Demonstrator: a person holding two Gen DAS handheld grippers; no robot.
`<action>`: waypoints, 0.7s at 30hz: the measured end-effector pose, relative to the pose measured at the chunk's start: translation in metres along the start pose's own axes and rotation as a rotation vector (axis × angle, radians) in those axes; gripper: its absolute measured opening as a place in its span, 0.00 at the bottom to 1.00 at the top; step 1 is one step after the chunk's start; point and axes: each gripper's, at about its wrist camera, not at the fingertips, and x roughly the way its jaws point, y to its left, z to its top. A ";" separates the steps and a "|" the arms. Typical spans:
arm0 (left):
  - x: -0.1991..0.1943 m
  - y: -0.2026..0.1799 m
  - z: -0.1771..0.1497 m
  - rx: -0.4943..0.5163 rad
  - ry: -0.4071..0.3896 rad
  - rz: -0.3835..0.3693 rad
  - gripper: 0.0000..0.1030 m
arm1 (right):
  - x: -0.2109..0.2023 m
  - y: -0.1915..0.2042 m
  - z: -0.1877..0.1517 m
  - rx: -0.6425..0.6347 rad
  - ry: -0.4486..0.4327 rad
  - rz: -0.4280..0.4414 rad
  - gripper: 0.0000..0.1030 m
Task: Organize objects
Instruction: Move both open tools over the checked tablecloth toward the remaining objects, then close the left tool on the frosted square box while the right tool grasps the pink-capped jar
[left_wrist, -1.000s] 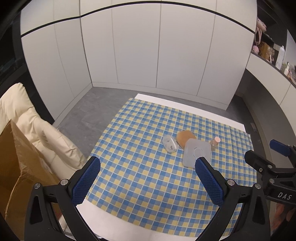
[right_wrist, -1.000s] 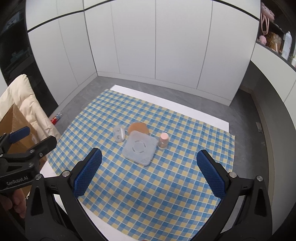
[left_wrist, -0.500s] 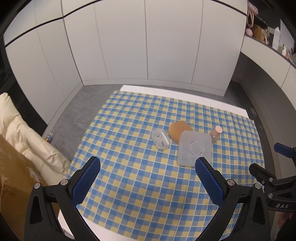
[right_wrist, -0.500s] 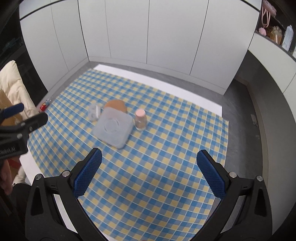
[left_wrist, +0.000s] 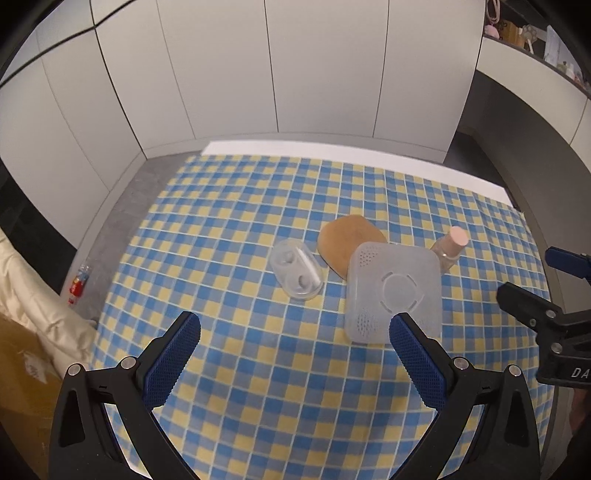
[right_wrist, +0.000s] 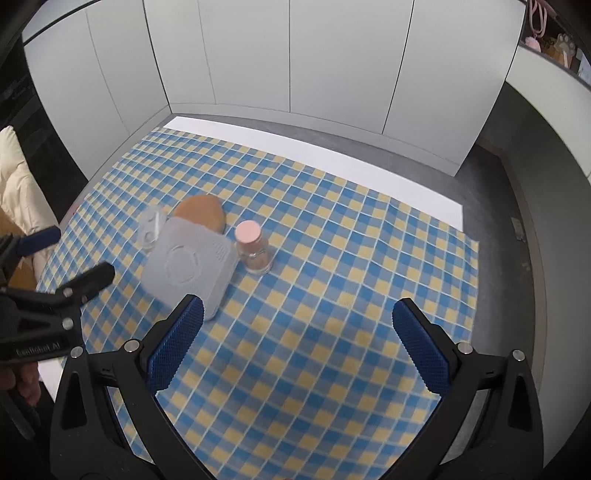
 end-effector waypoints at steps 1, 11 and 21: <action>0.006 -0.001 0.001 -0.004 0.008 -0.005 0.99 | 0.008 -0.001 0.002 -0.001 0.009 0.003 1.00; 0.024 -0.028 0.006 -0.005 0.029 -0.074 0.99 | 0.031 -0.018 -0.002 -0.049 0.007 -0.018 1.00; 0.049 -0.066 0.008 0.028 0.067 -0.094 0.99 | 0.046 -0.044 -0.006 -0.014 0.030 -0.036 0.92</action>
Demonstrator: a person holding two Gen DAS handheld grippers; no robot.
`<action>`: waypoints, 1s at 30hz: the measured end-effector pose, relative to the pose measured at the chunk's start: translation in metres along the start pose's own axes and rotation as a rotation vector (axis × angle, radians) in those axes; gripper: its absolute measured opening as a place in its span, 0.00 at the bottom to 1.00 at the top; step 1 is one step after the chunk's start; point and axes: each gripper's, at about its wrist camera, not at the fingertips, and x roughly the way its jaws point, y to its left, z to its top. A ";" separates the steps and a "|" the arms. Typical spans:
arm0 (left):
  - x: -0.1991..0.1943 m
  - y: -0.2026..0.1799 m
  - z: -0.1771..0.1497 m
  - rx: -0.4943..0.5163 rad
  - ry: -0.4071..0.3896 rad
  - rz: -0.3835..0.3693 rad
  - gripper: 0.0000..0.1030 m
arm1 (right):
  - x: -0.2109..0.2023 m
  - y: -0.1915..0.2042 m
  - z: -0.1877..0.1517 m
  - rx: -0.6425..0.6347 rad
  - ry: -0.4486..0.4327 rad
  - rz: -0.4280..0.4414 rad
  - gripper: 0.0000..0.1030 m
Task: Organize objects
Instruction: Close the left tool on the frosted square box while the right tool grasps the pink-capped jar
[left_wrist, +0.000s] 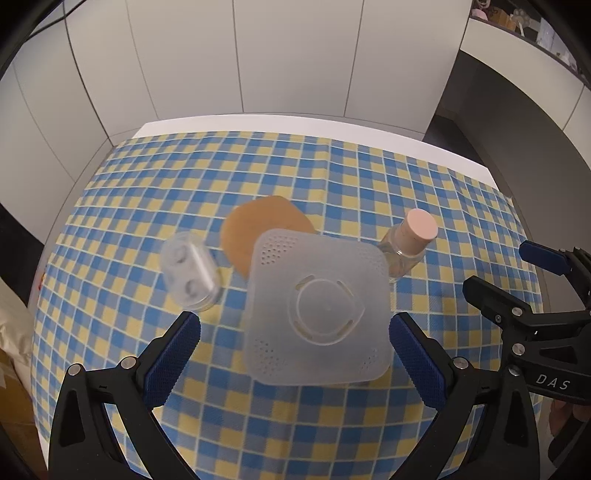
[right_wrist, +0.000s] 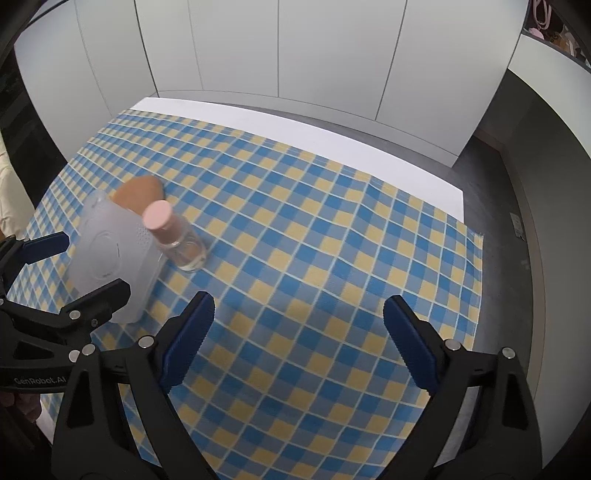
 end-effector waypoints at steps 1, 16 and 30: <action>0.002 -0.002 0.001 0.007 0.003 -0.003 0.99 | 0.001 -0.003 -0.001 0.002 0.000 -0.003 0.92; 0.012 -0.007 0.003 0.010 0.000 -0.007 0.79 | 0.006 0.006 -0.003 -0.044 -0.004 0.033 0.92; -0.002 0.067 -0.011 -0.103 0.021 0.071 0.79 | 0.024 0.067 0.022 -0.072 -0.042 0.113 0.71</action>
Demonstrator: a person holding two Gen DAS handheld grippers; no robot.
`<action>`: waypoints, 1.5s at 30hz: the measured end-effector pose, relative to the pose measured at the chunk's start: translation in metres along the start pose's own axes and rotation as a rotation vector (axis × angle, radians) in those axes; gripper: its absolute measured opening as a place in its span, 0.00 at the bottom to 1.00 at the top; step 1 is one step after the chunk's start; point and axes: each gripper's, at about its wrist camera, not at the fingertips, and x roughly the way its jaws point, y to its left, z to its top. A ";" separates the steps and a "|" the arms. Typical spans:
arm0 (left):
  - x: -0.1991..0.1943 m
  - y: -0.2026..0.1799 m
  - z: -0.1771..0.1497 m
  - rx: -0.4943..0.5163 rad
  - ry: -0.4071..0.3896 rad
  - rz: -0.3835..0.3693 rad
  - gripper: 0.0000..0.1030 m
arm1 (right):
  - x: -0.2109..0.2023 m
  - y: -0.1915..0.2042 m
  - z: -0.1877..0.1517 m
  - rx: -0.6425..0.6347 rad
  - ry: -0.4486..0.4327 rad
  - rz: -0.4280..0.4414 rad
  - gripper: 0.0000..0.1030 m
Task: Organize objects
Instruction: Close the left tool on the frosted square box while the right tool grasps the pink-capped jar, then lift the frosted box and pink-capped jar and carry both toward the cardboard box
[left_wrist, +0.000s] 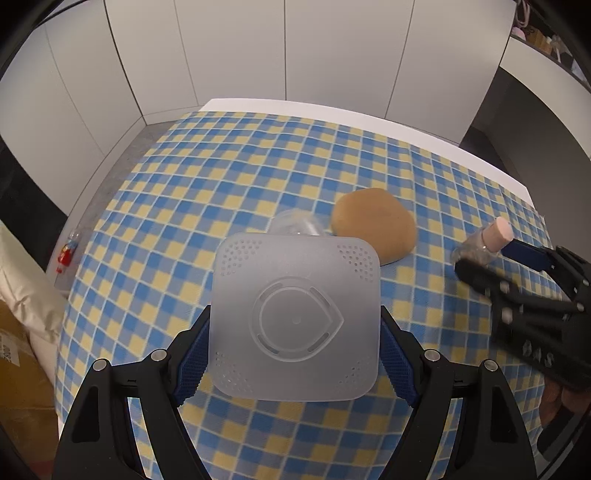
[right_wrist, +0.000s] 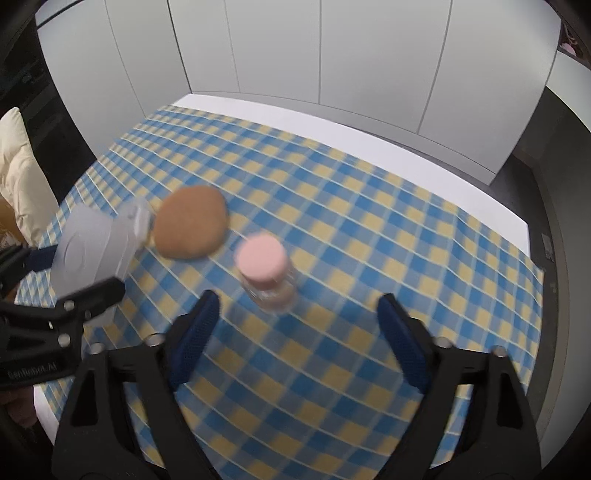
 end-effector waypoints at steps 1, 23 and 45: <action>-0.001 0.003 -0.001 -0.003 0.001 0.000 0.79 | 0.001 0.001 0.002 0.002 0.006 0.003 0.59; -0.067 -0.027 -0.005 0.098 -0.095 -0.045 0.79 | -0.093 0.001 -0.012 0.043 -0.034 -0.032 0.28; -0.215 -0.037 -0.030 0.111 -0.223 -0.124 0.79 | -0.251 0.018 -0.034 0.094 -0.166 -0.045 0.28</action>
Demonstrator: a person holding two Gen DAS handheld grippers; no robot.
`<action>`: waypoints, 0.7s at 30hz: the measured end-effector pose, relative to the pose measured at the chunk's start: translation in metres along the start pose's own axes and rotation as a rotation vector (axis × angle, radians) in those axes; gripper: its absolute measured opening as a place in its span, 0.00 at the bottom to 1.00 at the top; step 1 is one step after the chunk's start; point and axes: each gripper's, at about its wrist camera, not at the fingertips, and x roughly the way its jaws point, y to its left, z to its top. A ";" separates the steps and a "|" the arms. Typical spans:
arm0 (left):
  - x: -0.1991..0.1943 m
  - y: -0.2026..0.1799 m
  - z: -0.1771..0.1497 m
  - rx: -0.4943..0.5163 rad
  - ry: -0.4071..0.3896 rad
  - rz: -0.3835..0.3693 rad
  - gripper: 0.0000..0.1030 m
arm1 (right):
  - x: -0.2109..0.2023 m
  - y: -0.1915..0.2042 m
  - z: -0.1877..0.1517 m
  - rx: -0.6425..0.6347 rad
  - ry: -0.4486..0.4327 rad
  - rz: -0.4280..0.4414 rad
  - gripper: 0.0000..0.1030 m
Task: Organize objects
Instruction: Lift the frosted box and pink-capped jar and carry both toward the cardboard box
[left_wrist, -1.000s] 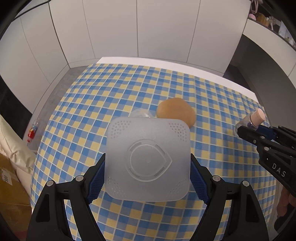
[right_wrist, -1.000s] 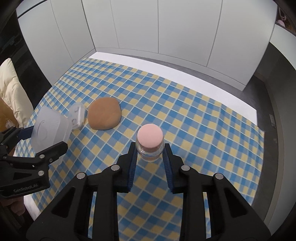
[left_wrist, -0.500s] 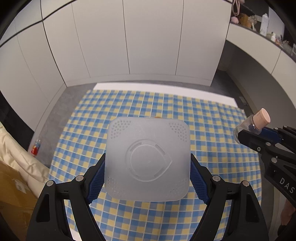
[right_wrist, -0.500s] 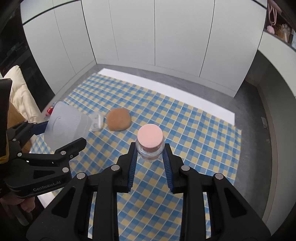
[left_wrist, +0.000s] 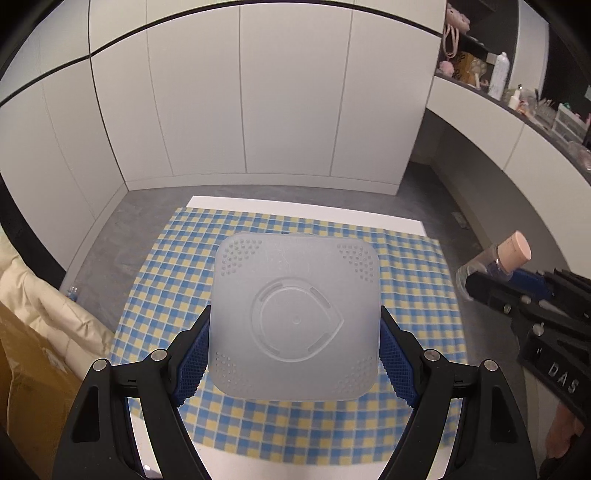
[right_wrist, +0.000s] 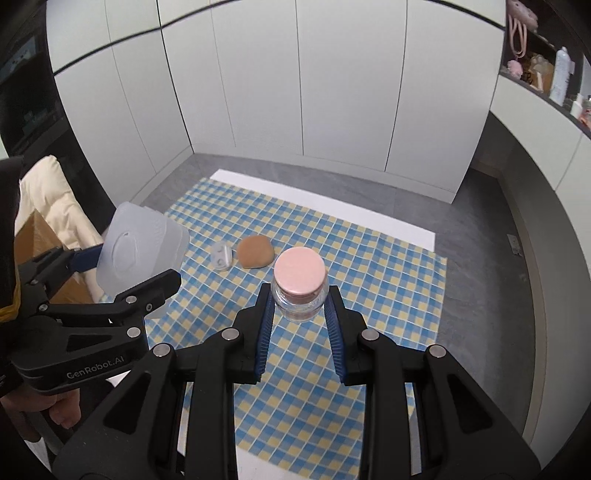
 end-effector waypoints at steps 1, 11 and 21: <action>-0.006 -0.001 -0.003 0.001 0.000 -0.005 0.79 | -0.007 -0.001 -0.002 -0.001 -0.007 -0.006 0.28; -0.031 0.000 -0.016 -0.035 -0.009 -0.049 0.79 | -0.037 -0.004 -0.006 0.001 -0.049 0.002 0.28; -0.035 -0.002 -0.016 -0.035 -0.027 -0.076 0.79 | -0.041 -0.008 -0.004 0.008 -0.079 -0.026 0.28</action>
